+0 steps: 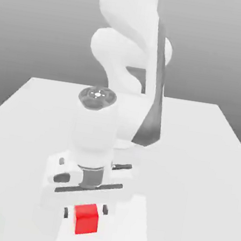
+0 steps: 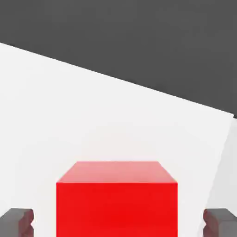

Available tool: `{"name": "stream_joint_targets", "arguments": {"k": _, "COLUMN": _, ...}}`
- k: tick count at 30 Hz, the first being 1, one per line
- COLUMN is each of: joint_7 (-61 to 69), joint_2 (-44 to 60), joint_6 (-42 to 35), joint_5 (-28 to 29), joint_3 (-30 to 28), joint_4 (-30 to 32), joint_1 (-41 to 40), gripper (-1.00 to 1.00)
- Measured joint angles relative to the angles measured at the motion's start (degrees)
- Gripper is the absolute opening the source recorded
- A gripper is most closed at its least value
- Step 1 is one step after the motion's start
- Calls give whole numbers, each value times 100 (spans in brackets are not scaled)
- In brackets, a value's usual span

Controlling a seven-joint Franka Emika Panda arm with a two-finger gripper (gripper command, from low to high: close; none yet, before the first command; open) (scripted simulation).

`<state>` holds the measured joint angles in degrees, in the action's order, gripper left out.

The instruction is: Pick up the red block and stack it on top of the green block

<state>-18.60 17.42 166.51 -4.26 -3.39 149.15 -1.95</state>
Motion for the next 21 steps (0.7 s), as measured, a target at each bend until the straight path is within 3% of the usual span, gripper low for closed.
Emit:
{"name": "stream_joint_targets", "arguments": {"k": 5, "joint_7": -4, "joint_2": 12, "joint_6": 6, "joint_5": 5, "joint_3": 10, "joint_4": -1, "joint_1": -10, "gripper": -100}}
{"name": "stream_joint_targets", "arguments": {"k": 11, "joint_7": -298, "joint_2": -966, "joint_6": -898, "joint_5": 225, "joint_3": -185, "joint_4": 76, "joint_1": 40, "gripper": -100}}
{"name": "stream_joint_targets", "arguments": {"k": 21, "joint_7": -2675, "joint_2": -337, "joint_6": -2023, "joint_5": -380, "joint_3": -1387, "joint_4": -1566, "joint_1": -699, "gripper": -100}}
